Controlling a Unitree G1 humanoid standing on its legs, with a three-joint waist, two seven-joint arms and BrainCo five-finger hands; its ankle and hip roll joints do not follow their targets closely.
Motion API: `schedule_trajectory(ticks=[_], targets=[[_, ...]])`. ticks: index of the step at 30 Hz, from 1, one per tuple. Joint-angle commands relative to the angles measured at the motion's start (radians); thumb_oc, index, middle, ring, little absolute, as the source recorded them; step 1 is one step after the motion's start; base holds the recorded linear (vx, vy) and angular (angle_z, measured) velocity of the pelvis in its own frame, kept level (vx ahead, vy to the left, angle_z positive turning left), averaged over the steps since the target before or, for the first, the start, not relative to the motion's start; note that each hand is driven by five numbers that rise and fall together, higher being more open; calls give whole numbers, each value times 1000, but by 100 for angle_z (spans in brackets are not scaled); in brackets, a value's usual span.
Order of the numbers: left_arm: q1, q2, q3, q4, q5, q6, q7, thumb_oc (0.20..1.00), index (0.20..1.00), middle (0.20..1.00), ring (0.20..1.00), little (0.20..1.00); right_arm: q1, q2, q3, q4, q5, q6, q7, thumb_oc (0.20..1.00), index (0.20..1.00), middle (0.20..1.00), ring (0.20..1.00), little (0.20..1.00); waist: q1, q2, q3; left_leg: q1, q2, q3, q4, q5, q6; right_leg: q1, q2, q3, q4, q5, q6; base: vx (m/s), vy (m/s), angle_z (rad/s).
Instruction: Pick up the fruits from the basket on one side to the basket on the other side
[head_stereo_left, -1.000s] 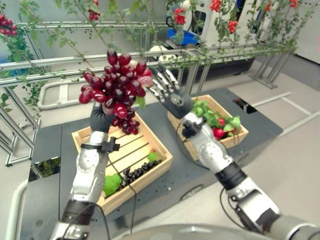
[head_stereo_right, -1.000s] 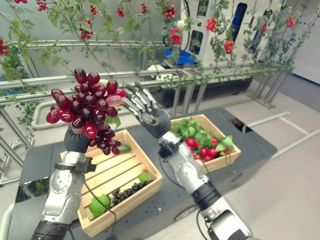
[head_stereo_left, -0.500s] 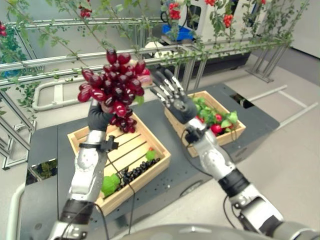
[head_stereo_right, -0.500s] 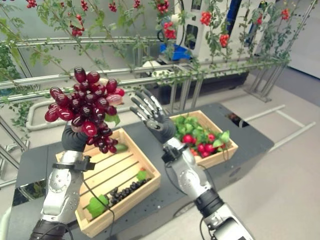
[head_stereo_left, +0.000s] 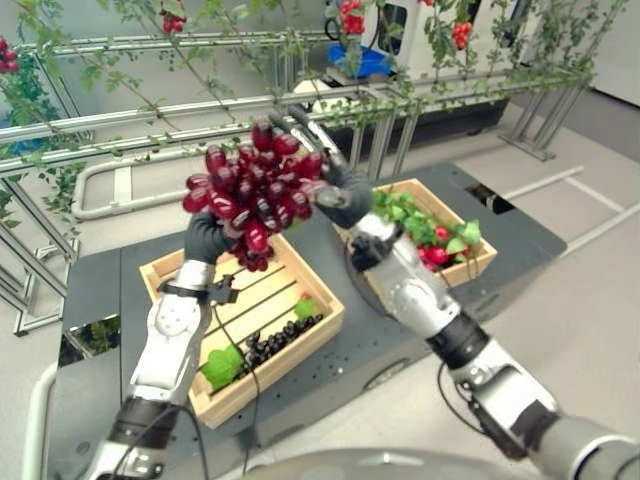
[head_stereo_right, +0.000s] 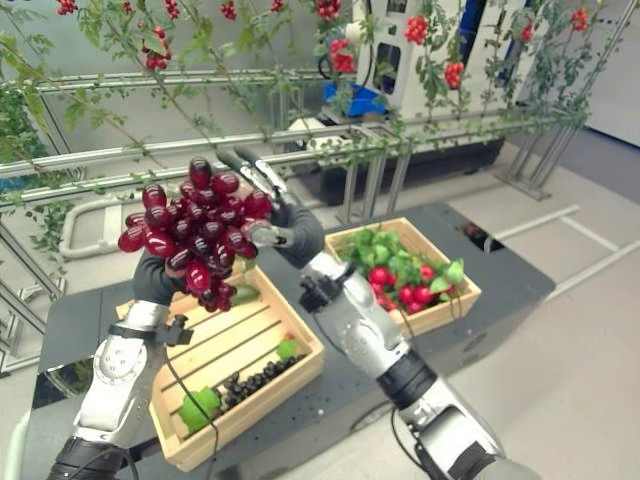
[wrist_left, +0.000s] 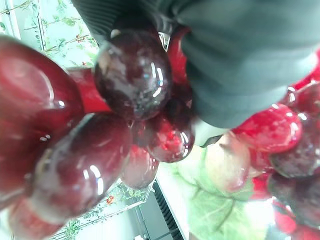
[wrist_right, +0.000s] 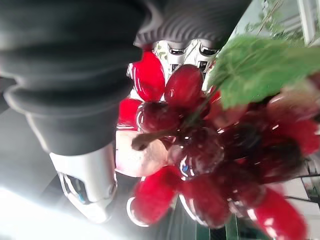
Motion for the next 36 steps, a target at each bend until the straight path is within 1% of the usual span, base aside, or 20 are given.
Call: schedule_trajectory(ticks=[1, 2, 6, 12, 15, 18, 19, 20, 21, 22, 25, 26, 27, 29, 30, 32, 33, 34, 35, 36], targets=[[-116, 57, -66, -40, 16, -60, 14, 200, 200, 200, 200, 200, -57, 51, 4, -74, 10, -37, 5, 1000, 1000, 1000, 1000, 1000, -2, -30, -67, -57, -38, -13, 81, -79, 40, 19, -76, -62, 45, -64, 75, 0, 0, 0], [-116, 59, -68, -40, 25, -59, 23, 200, 200, 200, 200, 200, -64, 68, 14, -75, 21, -39, 2, 1000, 1000, 1000, 1000, 1000, 1, -31, -67, -56, -37, -14, 79, -78, 40, 19, -74, -61, 45, -65, 73, 0, 0, 0], [-116, 54, -64, -41, 33, -61, 47, 200, 200, 200, 200, 200, -49, 90, 36, -86, 27, -40, 0, 1000, 1000, 1000, 1000, 1000, 3, -31, -66, -57, -36, -16, 78, -76, 40, 19, -72, -61, 45, -66, 72, 0, 0, 0], [-102, 56, -52, -46, 30, -65, 55, 200, 200, 200, 200, 200, -13, 76, 39, -93, -28, -53, -18, 1000, 1000, 1000, 1000, 1000, 4, -29, -65, -56, -36, -18, 77, -76, 40, 24, -71, -65, 46, -69, 72, 0, 0, 0], [-92, 59, -41, -41, 22, -67, 57, 200, 200, 200, 200, 200, 0, 31, 19, -87, -115, -62, -45, 1000, 1000, 1000, 1000, 1000, 0, -30, -66, -55, -36, -19, 78, -76, 40, 25, -71, -67, 49, -71, 73, 0, 0, 0], [-83, 55, -40, -37, 20, -65, 55, 200, 200, 200, 200, 200, 12, 12, 3, -90, -144, -66, -53, 1000, 1000, 1000, 1000, 1000, -1, -30, -67, -56, -37, -22, 77, -75, 40, 27, -71, -67, 49, -74, 73, 0, 0, 0], [-82, 60, -46, -27, 21, -58, 50, 200, 200, 200, 200, 200, 11, -18, -21, -80, -227, -74, -87, 1000, 1000, 1000, 1000, 1000, -5, -29, -68, -58, -38, -26, 76, -75, 41, 26, -70, -67, 49, -75, 73, 0, 0, 0], [-83, 60, -46, -27, 21, -58, 50, 200, 200, 200, 200, 200, 11, -19, -22, -80, -228, -74, -88, 1000, 1000, 1000, 1000, 1000, -4, -29, -67, -58, -38, -26, 76, -75, 41, 26, -71, -67, 49, -75, 73, 0, 0, 0], [-99, 59, -45, -18, 11, -51, 47, 200, 200, 200, 200, 200, 28, -56, -52, -86, -295, -86, -113, 1000, 1000, 1000, 1000, 1000, -11, -28, -68, -57, -37, -30, 74, -74, 40, 29, -70, -70, 50, -78, 73, 0, 0, 0], [-110, 58, -46, -11, 10, -51, 53, 200, 200, 200, 200, 200, 46, -56, -66, -71, -272, -87, -112, 1000, 1000, 1000, 1000, 1000, -15, -26, -67, -58, -37, -31, 75, -73, 40, 30, -71, -70, 51, -79, 73, -13, 3, 6], [-122, 49, -56, 5, 7, -50, 60, 200, 200, 200, 200, 200, 74, -62, -110, -82, -290, -112, -130, 1000, 1000, 1000, 1000, 1000, -22, -23, -69, -58, -39, -34, 74, -72, 40, 34, -71, -74, 52, -82, 73, -2, 8, 14], [-123, 49, -55, 8, 14, -49, 67, 200, 200, 200, 200, 200, 74, -78, -127, -89, -363, -131, -162, 1000, 1000, 1000, 1000, 1000, -24, -22, -70, -59, -40, -36, 72, -71, 41, 34, -72, -76, 52, -82, 74, -4, 9, 13], [-123, 49, -55, 8, 15, -49, 68, 200, 200, 200, 200, 200, 74, -78, -127, -90, -363, -130, -163, 1000, 1000, 1000, 1000, 1000, -23, -22, -71, -59, -40, -36, 72, -71, 41, 34, -72, -76, 52, -82, 74, -6, 10, 5], [-128, 49, -55, 19, 36, -47, 74, 200, 200, 200, 200, 200, 74, -136, -168, -124, -537, -153, -223, 1000, 1000, 1000, 1000, 1000, -30, -18, -72, -59, -41, -39, 69, -70, 41, 33, -73, -80, 54, -83, 76, -4, 5, 2], [-129, 48, -57, 20, 37, -47, 75, 200, 200, 200, 200, 200, 76, -136, -168, -128, -544, -151, -229, 1000, 1000, 1000, 1000, 1000, -29, -18, -71, -59, -41, -39, 69, -70, 41, 34, -73, -80, 54, -83, 76, -6, 7, 4], [-135, 42, -63, 41, 49, -46, 84, 200, 200, 200, 200, 200, 71, -202, -212, -156, -800, -172, -338, 1000, 1000, 1000, 1000, 1000, -35, -14, -71, -60, -43, -44, 66, -69, 42, 34, -77, -82, 55, -81, 79, -6, 8, 4], [-100, 101, -11, 17, 214, -25, 119, 200, 200, 200, 200, 200, 83, -246, -250, -180, -886, -187, -367, 1000, 1000, 1000, 1000, 1000, -28, -11, -67, -62, -44, -48, 65, -69, 42, 34, -77, -82, 54, -81, 82, -8, 17, 4], [-40, 72, 32, -59, -85, -45, -59, 200, 200, 200, 200, 200, 94, -277, -278, -220, -964, -183, -381, 1000, 1000, 1000, 1000, 1000, -27, -12, -69, -60, -45, -50, 64, -69, 42, 34, -78, -83, 56, -81, 81, -17, 21, 3], [2, 76, 29, -28, -48, -72, -35, 200, 200, 200, 200, 200, 88, -287, -276, -220, -1020, -177, -415, 1000, 1000, 1000, 1000, 1000, -25, -12, -68, -62, -47, -54, 64, -67, 43, 32, -79, -84, 57, -80, 83, -15, 23, 3], [21, 68, 46, -2, -58, -77, -29, 200, 200, 200, 200, 200, 74, -296, -295, -220, -1103, -186, -442, 1000, 1000, 1000, 1000, 1000, -20, -12, -69, -65, -49, -56, 65, -66, 43, 33, -79, -86, 56, -80, 83, -3, 17, 3]])
